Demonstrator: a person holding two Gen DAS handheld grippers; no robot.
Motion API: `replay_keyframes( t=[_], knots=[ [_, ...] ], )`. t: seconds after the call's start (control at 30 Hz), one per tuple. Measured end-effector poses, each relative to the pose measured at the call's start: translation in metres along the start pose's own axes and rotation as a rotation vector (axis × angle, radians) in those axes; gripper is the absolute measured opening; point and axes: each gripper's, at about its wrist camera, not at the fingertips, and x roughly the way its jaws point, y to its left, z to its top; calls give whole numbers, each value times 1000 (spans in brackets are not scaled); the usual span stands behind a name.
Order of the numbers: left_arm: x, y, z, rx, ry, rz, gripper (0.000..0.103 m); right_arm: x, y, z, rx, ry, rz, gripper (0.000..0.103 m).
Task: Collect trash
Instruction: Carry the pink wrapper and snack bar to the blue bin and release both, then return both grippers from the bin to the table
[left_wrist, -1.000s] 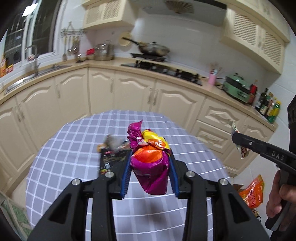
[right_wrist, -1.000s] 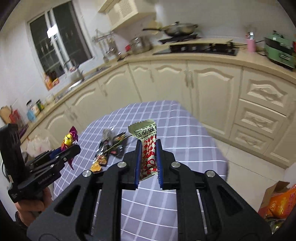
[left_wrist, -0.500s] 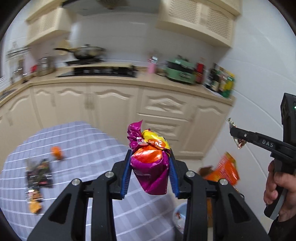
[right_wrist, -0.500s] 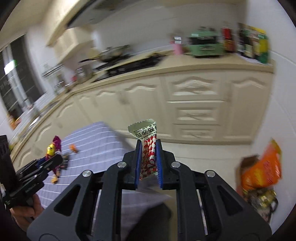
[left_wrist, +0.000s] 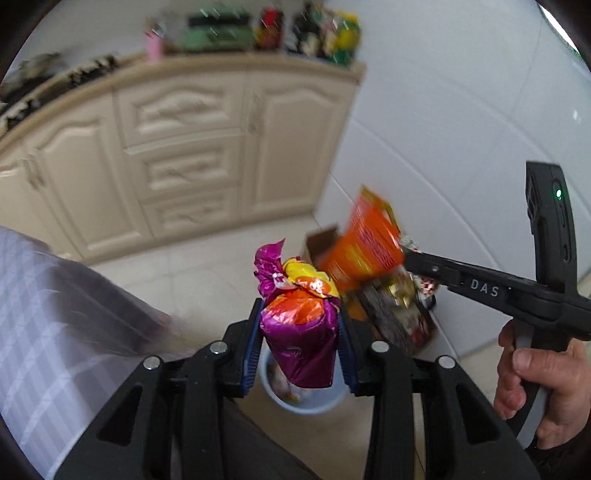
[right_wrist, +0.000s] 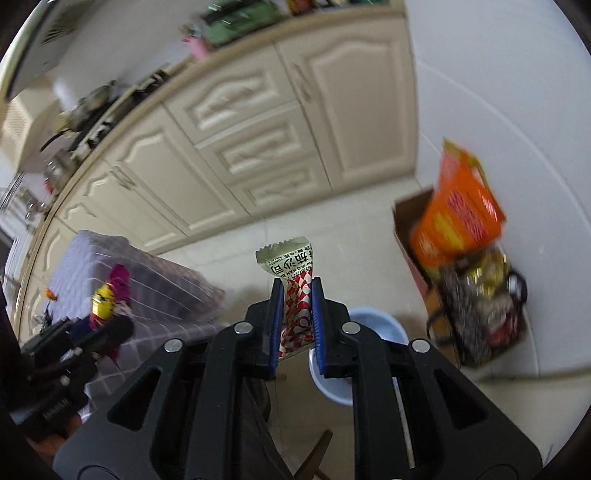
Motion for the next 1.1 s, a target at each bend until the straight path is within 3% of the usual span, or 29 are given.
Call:
replay_keyframes(
  t=[0.2,0.37,0.4,0.43,0.5,0.63,0.7,0.77,1.1],
  knots=[
    [75,-23,-15,30,175,-57,35,29,-27,-9,72,71,-10,15],
    [110,-25,-20,44,250,-75,37,47,-47,-19,123,123,-7,18],
    [113,-24,-20,48,261,-75,45,51,-52,-21,141,134,-4,20],
    [117,-22,-20,51,271,-68,64,53,-56,-22,157,139,-1,27],
    [114,-20,-19,54,247,-27,86,52,-61,-25,185,126,-19,75],
    [99,-14,-15,62,203,-17,89,51,-65,-27,211,122,-21,77],
    [91,-12,-12,64,177,-6,90,49,-64,-26,212,113,-31,92],
    [79,-10,-9,58,147,6,90,47,-61,-24,214,105,-34,95],
    [12,4,9,32,-17,49,92,29,-29,-8,162,56,-21,96]
  ],
)
